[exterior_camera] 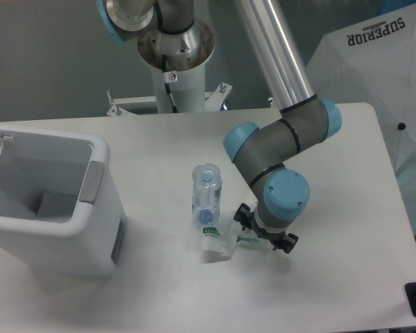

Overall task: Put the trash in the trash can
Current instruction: 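Lower the gripper onto the wrapper and close on it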

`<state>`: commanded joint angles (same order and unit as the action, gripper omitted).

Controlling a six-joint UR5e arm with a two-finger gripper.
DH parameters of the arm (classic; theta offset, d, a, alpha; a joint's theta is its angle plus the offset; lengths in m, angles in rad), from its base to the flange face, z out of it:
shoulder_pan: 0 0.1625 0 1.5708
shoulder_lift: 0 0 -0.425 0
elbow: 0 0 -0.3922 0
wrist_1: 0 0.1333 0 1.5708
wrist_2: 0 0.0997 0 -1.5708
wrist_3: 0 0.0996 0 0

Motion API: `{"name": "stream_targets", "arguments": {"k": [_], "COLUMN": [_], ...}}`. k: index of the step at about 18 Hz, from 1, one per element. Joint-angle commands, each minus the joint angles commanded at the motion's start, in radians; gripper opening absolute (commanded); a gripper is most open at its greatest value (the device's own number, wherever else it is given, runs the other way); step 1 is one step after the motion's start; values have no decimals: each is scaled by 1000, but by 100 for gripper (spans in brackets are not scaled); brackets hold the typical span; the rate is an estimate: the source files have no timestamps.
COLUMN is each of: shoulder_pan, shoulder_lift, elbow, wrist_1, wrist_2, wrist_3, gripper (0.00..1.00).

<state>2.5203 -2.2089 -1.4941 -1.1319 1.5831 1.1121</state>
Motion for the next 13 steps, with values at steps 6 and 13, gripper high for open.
{"name": "stream_targets", "arguments": {"k": [6,13], "shoulder_pan": [0,8], "shoulder_lift": [11,31], "elbow": [0,3], "wrist_1": [-19,-20], "wrist_2": [0,0], "wrist_3": [-5,3], "gripper": [0,0]}}
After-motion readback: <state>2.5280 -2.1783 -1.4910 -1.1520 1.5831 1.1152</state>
